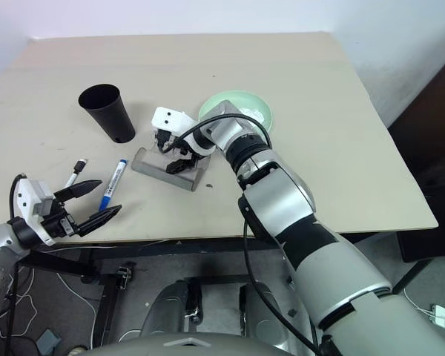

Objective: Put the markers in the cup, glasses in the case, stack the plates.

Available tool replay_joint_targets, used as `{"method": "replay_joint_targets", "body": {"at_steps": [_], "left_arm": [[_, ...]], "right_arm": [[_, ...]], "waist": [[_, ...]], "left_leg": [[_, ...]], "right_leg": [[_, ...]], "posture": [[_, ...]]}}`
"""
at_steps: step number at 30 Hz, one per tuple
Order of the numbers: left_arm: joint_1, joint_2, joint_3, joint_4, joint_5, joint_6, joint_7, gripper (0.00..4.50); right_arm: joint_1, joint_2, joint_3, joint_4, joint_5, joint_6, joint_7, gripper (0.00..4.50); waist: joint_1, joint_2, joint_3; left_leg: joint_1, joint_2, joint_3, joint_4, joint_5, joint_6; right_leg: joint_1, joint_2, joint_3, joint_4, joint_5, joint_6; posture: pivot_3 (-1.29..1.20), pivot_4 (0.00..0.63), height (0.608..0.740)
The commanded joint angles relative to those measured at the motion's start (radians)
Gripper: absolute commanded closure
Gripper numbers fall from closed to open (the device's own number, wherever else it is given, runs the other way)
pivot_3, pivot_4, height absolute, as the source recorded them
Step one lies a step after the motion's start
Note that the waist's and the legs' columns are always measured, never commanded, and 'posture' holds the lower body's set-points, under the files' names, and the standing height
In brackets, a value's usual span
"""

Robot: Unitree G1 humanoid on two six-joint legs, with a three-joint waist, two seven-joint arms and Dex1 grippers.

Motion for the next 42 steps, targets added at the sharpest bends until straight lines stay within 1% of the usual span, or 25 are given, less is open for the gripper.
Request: {"method": "replay_joint_targets", "body": {"at_steps": [1, 7, 13, 16, 20, 26, 31, 37, 42], "left_arm": [[-0.013, 0.010, 0.008, 0.002, 0.007, -0.023, -0.014, 0.00], [-0.033, 0.006, -0.001, 0.027, 0.020, -0.032, -0.029, 0.00], [-0.050, 0.006, -0.013, 0.046, 0.036, -0.041, -0.039, 0.00], [-0.062, 0.005, -0.020, 0.051, 0.040, -0.039, -0.040, 0.00], [-0.073, 0.006, -0.030, 0.055, 0.043, -0.041, -0.039, 0.00], [-0.081, 0.006, -0.035, 0.060, 0.046, -0.043, -0.041, 0.00], [-0.086, 0.005, -0.037, 0.084, 0.054, -0.061, -0.051, 0.00], [-0.079, 0.002, -0.033, 0.100, 0.058, -0.080, -0.059, 0.00], [-0.063, -0.003, -0.033, 0.092, 0.059, -0.088, -0.055, 0.00]], "right_arm": [[-0.049, -0.002, -0.028, -0.017, 0.030, 0.021, 0.039, 0.44], [-0.050, 0.004, -0.044, -0.017, 0.050, 0.072, 0.048, 0.44], [-0.051, 0.010, -0.089, -0.002, 0.081, 0.188, -0.066, 0.44], [-0.047, 0.015, -0.095, -0.003, 0.083, 0.217, -0.084, 0.44], [-0.050, 0.028, -0.134, -0.001, 0.117, 0.272, -0.129, 0.44], [-0.052, 0.046, -0.169, -0.010, 0.146, 0.288, -0.160, 0.44], [-0.049, 0.062, -0.155, -0.016, 0.149, 0.307, -0.107, 0.44], [-0.037, 0.062, -0.108, -0.036, 0.132, 0.289, 0.038, 0.44], [-0.023, 0.051, -0.072, -0.049, 0.121, 0.266, 0.111, 0.44]], "waist": [[0.000, 0.000, 0.000], [0.000, 0.000, 0.000], [0.000, 0.000, 0.000], [0.000, 0.000, 0.000], [0.000, 0.000, 0.000], [0.000, 0.000, 0.000], [0.000, 0.000, 0.000], [0.000, 0.000, 0.000], [0.000, 0.000, 0.000]], "left_leg": [[0.000, 0.000, 0.000, 0.000, 0.000, 0.000], [0.000, 0.000, 0.000, 0.000, 0.000, 0.000], [0.000, 0.000, 0.000, 0.000, 0.000, 0.000], [0.000, 0.000, 0.000, 0.000, 0.000, -0.001], [0.000, 0.000, 0.000, 0.000, 0.000, 0.000], [0.000, 0.000, 0.000, 0.000, 0.000, 0.000], [0.000, 0.000, 0.000, 0.000, 0.000, 0.000], [0.000, 0.000, 0.000, 0.000, 0.000, 0.000], [0.000, 0.000, 0.000, 0.000, 0.000, 0.000]], "right_leg": [[0.000, 0.000, 0.000, 0.000, 0.000, 0.000], [0.000, 0.000, 0.000, 0.000, 0.000, 0.000], [0.000, 0.000, 0.000, 0.000, 0.000, 0.000], [0.000, 0.000, 0.000, 0.000, 0.000, 0.000], [0.000, 0.000, 0.000, 0.000, 0.000, 0.000], [0.000, 0.000, 0.000, 0.000, 0.000, 0.000], [0.000, 0.000, 0.000, 0.000, 0.000, 0.000], [0.000, 0.000, 0.000, 0.000, 0.000, 0.000], [0.000, 0.000, 0.000, 0.000, 0.000, 0.000]], "posture": [[0.00, 0.150, 0.681], [0.00, 0.150, 0.681], [0.00, 0.150, 0.681], [0.00, 0.150, 0.681], [0.00, 0.150, 0.681], [0.00, 0.150, 0.681], [0.00, 0.150, 0.681], [0.00, 0.150, 0.681], [0.00, 0.150, 0.681]]}}
